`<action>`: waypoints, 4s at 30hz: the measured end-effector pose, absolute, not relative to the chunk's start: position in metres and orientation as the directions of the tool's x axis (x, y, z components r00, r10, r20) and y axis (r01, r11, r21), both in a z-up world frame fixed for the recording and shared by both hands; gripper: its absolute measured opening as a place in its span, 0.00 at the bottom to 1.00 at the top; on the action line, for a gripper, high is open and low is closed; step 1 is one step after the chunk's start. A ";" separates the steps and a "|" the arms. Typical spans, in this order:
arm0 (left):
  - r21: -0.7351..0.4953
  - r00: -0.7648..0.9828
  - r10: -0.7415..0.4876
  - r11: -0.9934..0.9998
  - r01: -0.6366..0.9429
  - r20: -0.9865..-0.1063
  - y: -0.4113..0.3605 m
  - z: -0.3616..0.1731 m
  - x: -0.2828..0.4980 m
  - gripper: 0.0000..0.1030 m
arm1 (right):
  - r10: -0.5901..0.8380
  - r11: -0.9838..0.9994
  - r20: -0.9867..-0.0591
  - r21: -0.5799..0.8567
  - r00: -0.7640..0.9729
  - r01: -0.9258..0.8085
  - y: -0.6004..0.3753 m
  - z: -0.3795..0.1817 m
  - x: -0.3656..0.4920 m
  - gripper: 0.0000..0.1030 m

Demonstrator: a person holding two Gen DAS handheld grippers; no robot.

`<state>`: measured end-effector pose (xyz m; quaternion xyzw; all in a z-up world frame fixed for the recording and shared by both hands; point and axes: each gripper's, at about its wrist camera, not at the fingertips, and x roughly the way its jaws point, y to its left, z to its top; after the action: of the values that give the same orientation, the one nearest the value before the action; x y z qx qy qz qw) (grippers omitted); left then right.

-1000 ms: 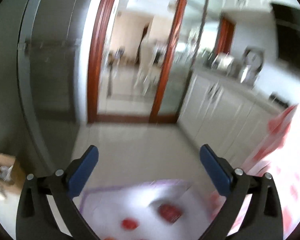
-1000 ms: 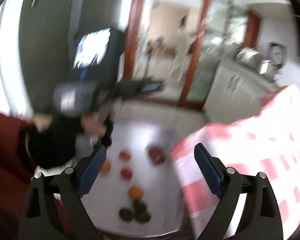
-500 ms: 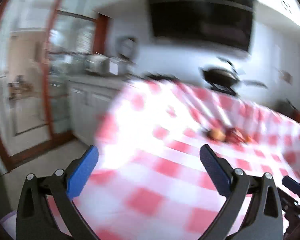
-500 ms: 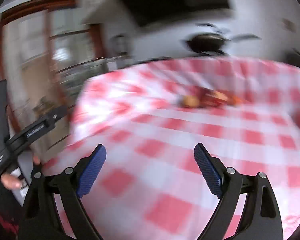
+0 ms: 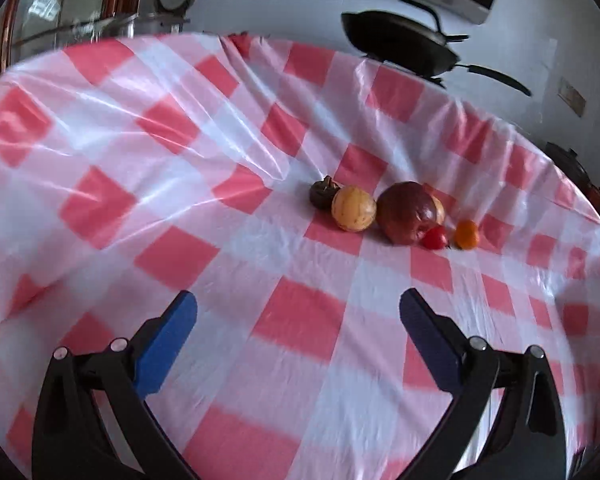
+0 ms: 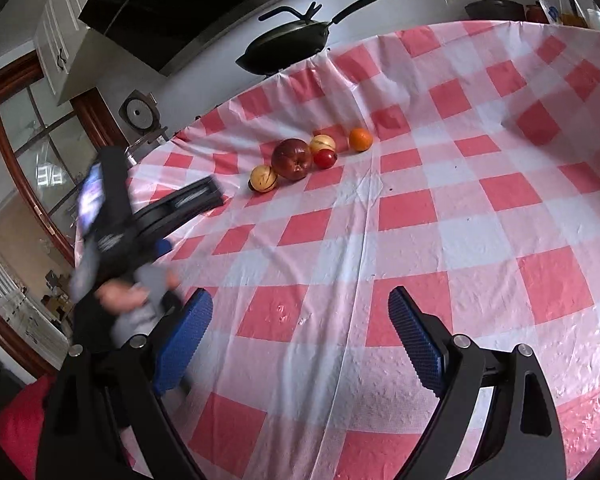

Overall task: Organize fruits
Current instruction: 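Move both open grippers back over the remaining fruits on the tablecloth, then grasp an orange with the right gripper while the left grasps a red apple, then carry the orange and red apple over the white box and open both grippers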

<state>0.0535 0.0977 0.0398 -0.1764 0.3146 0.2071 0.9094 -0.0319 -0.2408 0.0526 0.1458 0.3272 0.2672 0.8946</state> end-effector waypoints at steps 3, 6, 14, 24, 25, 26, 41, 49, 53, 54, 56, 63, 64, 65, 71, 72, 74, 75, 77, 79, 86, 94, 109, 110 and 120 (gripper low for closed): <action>-0.232 0.704 0.264 0.819 -0.525 -0.659 0.115 0.030 0.074 0.99 | 0.588 0.803 -0.520 0.469 0.620 -0.368 -0.244 0.050 -0.028 0.84; -0.303 0.706 0.221 0.789 -0.535 -0.673 0.130 0.024 0.080 0.98 | 0.612 0.783 -0.570 0.535 0.548 -0.318 -0.244 0.042 -0.016 0.84; -0.397 0.761 0.105 0.803 -0.445 -0.640 0.139 0.020 0.071 0.98 | 0.498 0.865 -0.640 0.412 0.585 -0.287 -0.229 0.062 0.055 0.84; -0.397 0.772 0.098 0.813 -0.426 -0.628 0.136 0.020 0.071 0.98 | 0.258 0.964 -0.704 0.144 0.662 -0.222 -0.186 0.049 0.196 0.84; -0.395 0.772 0.098 0.815 -0.425 -0.628 0.135 0.019 0.071 0.98 | 0.262 0.963 -0.705 0.146 0.659 -0.226 -0.182 0.049 0.209 0.84; -0.393 0.771 0.097 0.816 -0.424 -0.629 0.135 0.019 0.072 0.98 | 0.265 0.962 -0.702 0.148 0.660 -0.229 -0.180 0.049 0.215 0.81; -0.393 0.766 0.092 0.816 -0.425 -0.637 0.136 0.016 0.075 0.98 | 0.293 0.956 -0.749 0.231 0.595 -0.180 -0.160 0.034 0.297 0.54; -0.398 0.768 0.085 0.816 -0.419 -0.634 0.137 0.017 0.074 0.98 | 0.285 0.957 -0.747 0.188 0.601 -0.220 -0.153 0.038 0.294 0.37; -0.401 0.769 0.081 0.816 -0.416 -0.634 0.137 0.016 0.074 0.98 | 0.348 0.937 -0.680 0.272 0.646 -0.220 -0.184 0.045 0.251 0.37; -0.401 0.770 0.080 0.817 -0.415 -0.633 0.137 0.016 0.073 0.98 | 0.364 0.930 -0.666 0.300 0.651 -0.213 -0.192 0.046 0.243 0.37; -0.401 0.773 0.078 0.820 -0.409 -0.630 0.136 0.017 0.073 0.98 | 0.368 0.922 -0.642 0.344 0.673 -0.176 -0.213 0.045 0.229 0.37; -0.380 0.775 0.073 0.841 -0.386 -0.628 0.129 0.020 0.073 0.98 | 0.402 0.880 -0.599 0.461 0.692 -0.111 -0.244 0.034 0.227 0.37; -0.366 0.776 0.071 0.852 -0.374 -0.627 0.126 0.022 0.074 0.98 | 0.416 0.873 -0.593 0.473 0.689 -0.120 -0.245 0.032 0.232 0.37; -0.347 0.773 0.063 0.869 -0.354 -0.631 0.122 0.024 0.075 0.98 | 0.425 0.868 -0.589 0.482 0.688 -0.123 -0.247 0.030 0.234 0.37; 0.009 0.776 0.041 0.999 -0.046 -0.629 0.084 0.061 0.132 0.98 | 0.465 0.843 -0.559 0.516 0.687 -0.151 -0.238 0.034 0.230 0.37; 0.035 0.771 0.009 0.999 0.017 -0.637 0.081 0.066 0.143 0.98 | 0.467 0.842 -0.558 0.517 0.686 -0.153 -0.237 0.034 0.230 0.37; 0.044 0.713 -0.094 0.984 0.173 -0.694 0.077 0.072 0.177 0.98 | 0.470 0.842 -0.559 0.516 0.683 -0.157 -0.239 0.035 0.230 0.37; 0.037 0.671 -0.133 0.972 0.232 -0.730 0.076 0.072 0.192 0.98 | 0.470 0.842 -0.561 0.516 0.681 -0.157 -0.239 0.034 0.230 0.37; 0.095 0.614 -0.126 0.944 0.315 -0.779 0.067 0.068 0.218 0.98 | 0.472 0.841 -0.561 0.518 0.680 -0.157 -0.240 0.034 0.230 0.37; 0.137 0.567 -0.111 0.916 0.376 -0.816 0.059 0.059 0.236 0.98 | 0.474 0.840 -0.561 0.519 0.679 -0.159 -0.239 0.034 0.230 0.37; 0.186 0.446 -0.037 0.876 0.445 -0.894 0.048 0.015 0.266 0.89 | 0.472 0.844 -0.571 0.513 0.672 -0.158 -0.237 0.033 0.231 0.37; 0.191 0.511 -0.006 0.923 0.333 -0.860 0.066 0.012 0.247 0.61 | 0.472 0.844 -0.571 0.514 0.671 -0.156 -0.236 0.033 0.231 0.37; -0.011 0.627 0.268 0.915 -0.403 -0.731 0.076 0.033 0.076 0.61 | 0.473 0.841 -0.566 0.518 0.675 -0.155 -0.237 0.032 0.231 0.37; -0.019 0.618 0.281 0.902 -0.432 -0.734 0.081 0.028 0.072 0.61 | 0.473 0.842 -0.566 0.518 0.675 -0.155 -0.237 0.032 0.231 0.37; -0.069 0.581 0.280 0.860 -0.505 -0.764 0.112 0.017 0.085 0.61 | 0.472 0.843 -0.568 0.516 0.674 -0.155 -0.237 0.032 0.231 0.38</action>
<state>0.0848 0.1115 0.0166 -0.1410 0.3992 0.2237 0.8779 0.2311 -0.2375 0.0324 0.2180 0.3632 0.1765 0.8885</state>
